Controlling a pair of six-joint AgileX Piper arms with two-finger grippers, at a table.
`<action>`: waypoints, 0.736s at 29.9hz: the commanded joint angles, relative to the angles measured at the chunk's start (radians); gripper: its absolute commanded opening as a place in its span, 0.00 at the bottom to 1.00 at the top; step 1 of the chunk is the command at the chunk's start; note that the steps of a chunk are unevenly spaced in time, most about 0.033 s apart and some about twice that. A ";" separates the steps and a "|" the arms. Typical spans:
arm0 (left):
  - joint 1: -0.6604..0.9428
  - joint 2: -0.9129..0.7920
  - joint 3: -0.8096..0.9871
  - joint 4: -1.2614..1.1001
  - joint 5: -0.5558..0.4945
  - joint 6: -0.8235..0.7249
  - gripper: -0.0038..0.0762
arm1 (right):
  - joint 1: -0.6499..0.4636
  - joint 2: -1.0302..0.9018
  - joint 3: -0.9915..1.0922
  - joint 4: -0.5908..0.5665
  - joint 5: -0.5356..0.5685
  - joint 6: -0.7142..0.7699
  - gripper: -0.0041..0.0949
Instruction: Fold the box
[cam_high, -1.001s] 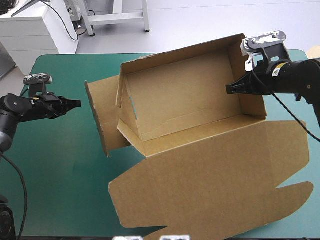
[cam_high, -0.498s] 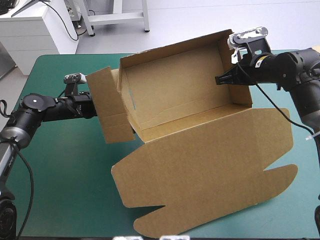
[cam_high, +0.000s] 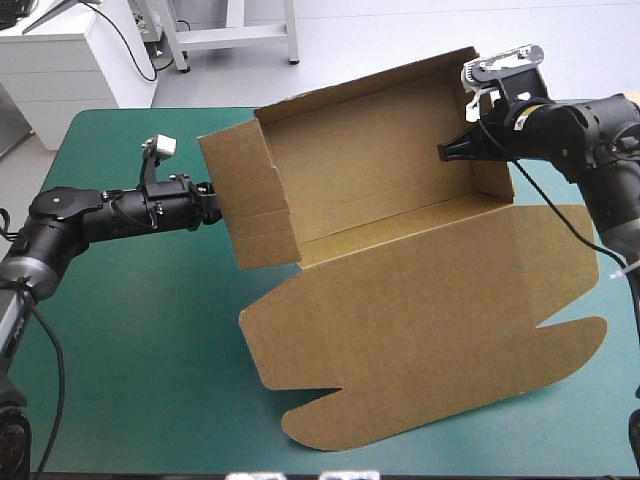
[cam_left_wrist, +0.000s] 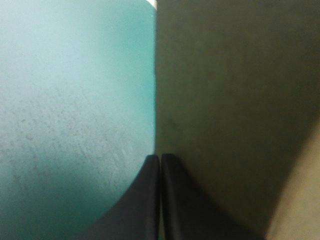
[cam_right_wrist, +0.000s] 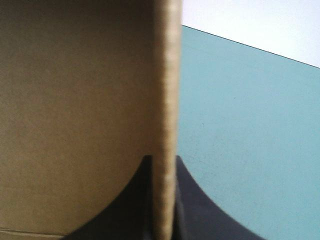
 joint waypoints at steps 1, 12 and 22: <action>-0.013 -0.051 -0.024 -0.092 0.043 0.011 0.04 | -0.006 -0.022 -0.027 -0.014 -0.070 0.020 0.02; -0.123 -0.058 -0.039 -0.091 0.021 0.048 0.07 | -0.006 0.009 -0.027 -0.014 -0.019 0.024 0.02; -0.152 -0.058 -0.073 -0.199 -0.009 0.033 0.81 | -0.006 0.009 -0.027 -0.014 0.003 0.024 0.02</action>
